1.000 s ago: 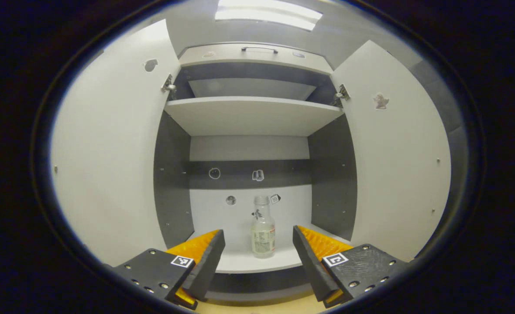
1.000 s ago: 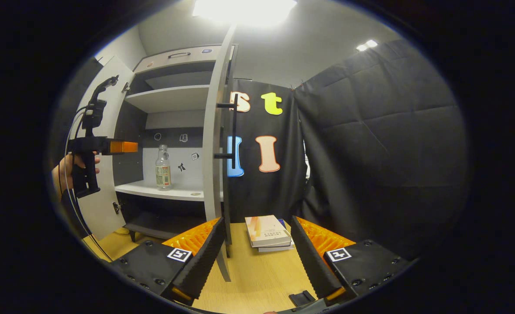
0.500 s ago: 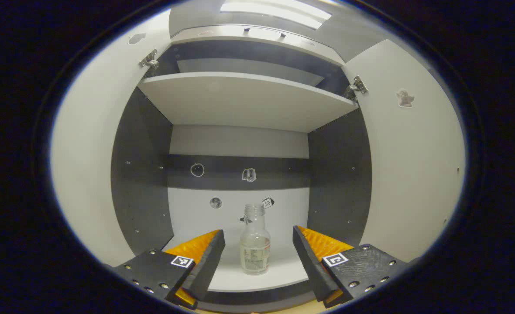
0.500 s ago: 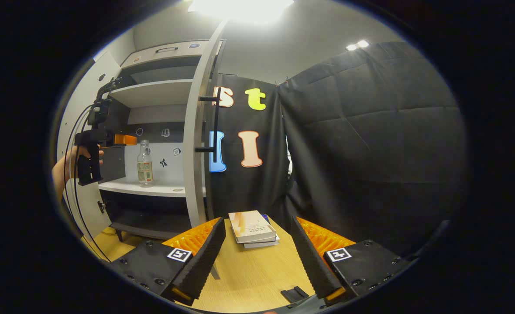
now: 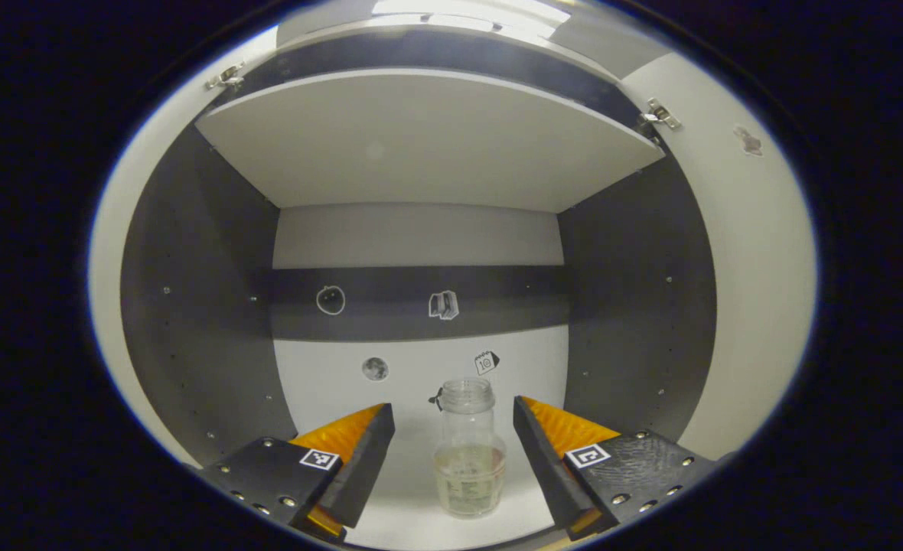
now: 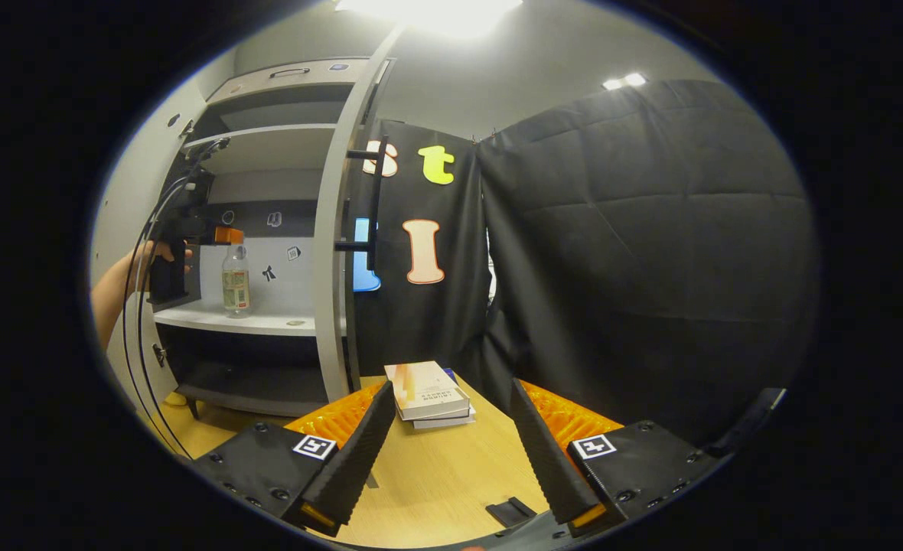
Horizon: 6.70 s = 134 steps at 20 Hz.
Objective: Grasp the bottle in the cabinet with the left hand and place it on the coaster, then close the right door with the right hand and the left door with the left hand.
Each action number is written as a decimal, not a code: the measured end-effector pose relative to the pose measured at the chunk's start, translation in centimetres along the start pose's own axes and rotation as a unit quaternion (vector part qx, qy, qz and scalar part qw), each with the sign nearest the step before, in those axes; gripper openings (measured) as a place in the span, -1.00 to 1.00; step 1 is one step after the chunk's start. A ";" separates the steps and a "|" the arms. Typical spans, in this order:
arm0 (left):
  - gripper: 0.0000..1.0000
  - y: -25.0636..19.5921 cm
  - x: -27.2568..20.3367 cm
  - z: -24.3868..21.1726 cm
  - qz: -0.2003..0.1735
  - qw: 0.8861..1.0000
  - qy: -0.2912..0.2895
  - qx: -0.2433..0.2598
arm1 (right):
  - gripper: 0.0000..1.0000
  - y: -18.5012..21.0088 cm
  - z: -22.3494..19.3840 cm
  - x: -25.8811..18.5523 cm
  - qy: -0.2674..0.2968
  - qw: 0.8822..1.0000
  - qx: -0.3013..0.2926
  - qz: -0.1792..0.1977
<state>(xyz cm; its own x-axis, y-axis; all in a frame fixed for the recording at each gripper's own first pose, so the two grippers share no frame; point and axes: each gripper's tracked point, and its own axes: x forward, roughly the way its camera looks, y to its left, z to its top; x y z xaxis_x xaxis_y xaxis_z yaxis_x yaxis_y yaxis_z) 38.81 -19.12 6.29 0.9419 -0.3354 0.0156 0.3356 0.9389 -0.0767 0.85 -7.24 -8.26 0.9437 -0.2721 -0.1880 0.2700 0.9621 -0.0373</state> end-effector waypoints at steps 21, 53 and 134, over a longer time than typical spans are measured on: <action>-0.23 -1.7 -0.5 0.7 -0.010 1.000 0.017 -0.008 | 0.92 -1.2 0.1 -0.4 0.004 1.000 0.007 0.011; -0.22 -7.4 -25.2 -9.1 0.028 0.998 0.023 -0.044 | 0.92 -1.1 -2.4 -6.3 0.010 0.988 0.004 0.153; 0.78 6.7 -44.4 -8.0 0.183 0.981 0.058 0.008 | 0.92 -0.3 15.2 5.3 -0.115 0.993 0.022 -0.001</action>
<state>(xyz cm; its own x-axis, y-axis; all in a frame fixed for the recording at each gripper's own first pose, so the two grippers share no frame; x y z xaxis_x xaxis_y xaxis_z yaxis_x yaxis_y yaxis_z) -0.82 1.41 -2.92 0.9922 0.0181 -0.1233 -0.0232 0.9989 -0.0401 8.71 -9.24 5.70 0.9603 -0.2757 0.0422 0.2757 0.9612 0.0065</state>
